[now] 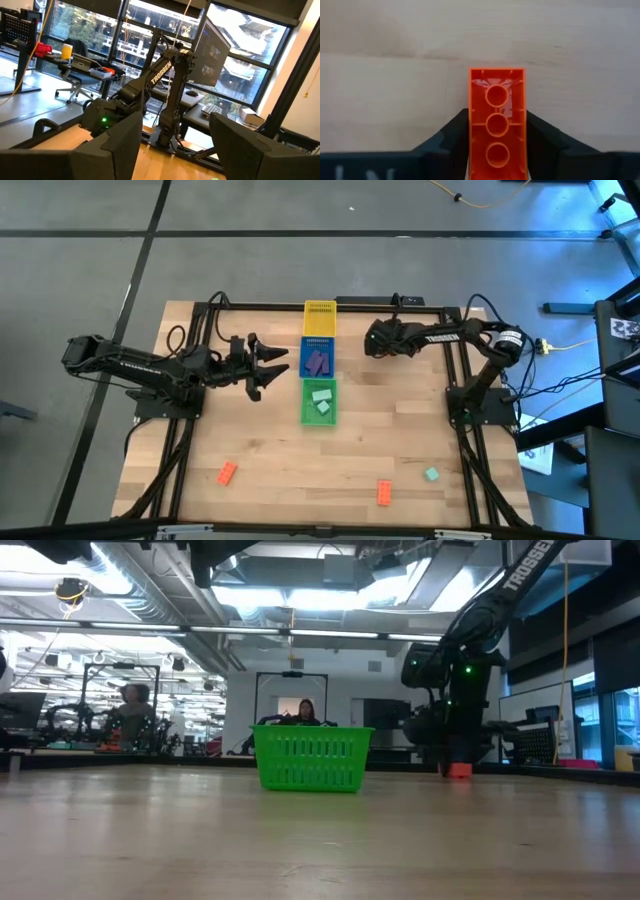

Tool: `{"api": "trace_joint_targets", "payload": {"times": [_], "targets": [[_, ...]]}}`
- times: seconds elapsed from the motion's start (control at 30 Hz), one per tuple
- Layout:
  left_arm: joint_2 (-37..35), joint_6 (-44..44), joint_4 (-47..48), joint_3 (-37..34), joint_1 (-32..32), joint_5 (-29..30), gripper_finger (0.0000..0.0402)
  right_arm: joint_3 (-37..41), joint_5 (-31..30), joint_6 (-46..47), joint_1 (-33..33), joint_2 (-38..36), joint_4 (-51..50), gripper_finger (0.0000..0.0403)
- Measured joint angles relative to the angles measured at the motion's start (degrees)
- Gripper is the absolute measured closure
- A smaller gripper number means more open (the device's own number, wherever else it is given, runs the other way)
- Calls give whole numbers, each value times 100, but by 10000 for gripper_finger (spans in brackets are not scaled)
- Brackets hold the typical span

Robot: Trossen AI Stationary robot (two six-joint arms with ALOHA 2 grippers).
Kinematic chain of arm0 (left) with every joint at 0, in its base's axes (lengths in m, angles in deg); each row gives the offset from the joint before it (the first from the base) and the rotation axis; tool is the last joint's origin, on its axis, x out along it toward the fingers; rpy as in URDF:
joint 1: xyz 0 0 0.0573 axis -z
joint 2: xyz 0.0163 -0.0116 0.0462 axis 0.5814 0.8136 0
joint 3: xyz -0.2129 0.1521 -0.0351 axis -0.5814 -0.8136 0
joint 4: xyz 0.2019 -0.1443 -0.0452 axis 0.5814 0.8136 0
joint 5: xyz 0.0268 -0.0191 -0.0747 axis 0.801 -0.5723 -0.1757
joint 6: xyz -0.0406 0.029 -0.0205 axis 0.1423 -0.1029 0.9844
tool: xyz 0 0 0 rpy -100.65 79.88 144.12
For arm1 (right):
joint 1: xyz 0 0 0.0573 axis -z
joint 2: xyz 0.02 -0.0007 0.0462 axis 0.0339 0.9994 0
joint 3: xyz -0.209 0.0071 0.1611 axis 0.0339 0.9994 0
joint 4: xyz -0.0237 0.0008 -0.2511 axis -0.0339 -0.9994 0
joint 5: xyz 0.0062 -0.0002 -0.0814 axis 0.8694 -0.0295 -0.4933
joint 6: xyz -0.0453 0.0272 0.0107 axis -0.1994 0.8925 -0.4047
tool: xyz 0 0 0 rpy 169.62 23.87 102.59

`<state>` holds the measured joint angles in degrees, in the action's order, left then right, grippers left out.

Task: Sort & place blocks by color
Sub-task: Put the top orange game piece into the yellow basket

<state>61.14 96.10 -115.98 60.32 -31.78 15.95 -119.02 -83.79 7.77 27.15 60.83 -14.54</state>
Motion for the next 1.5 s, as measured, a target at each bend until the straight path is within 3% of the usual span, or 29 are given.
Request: {"api": "trace_joint_targets", "payload": {"times": [0.23,0.47,0.63,0.77,1.0,1.5], "targets": [[0,-2,4,0,0,7,179,26,17,-1334,-222,-922,-556,261],[0,-4,15,0,0,186,179,26,321,-2543,-850,-2602,-978,261],[0,-4,43,0,1,181,179,22,1168,-3060,-1541,-3843,-202,261],[0,-16,46,0,0,181,179,15,1235,-3100,-2042,-4444,766,261],[0,-50,114,0,0,175,179,13,1285,-3156,-2591,-4528,2069,261],[0,-48,146,0,0,170,179,13,1366,-3247,-2711,-4344,2473,261]]}}
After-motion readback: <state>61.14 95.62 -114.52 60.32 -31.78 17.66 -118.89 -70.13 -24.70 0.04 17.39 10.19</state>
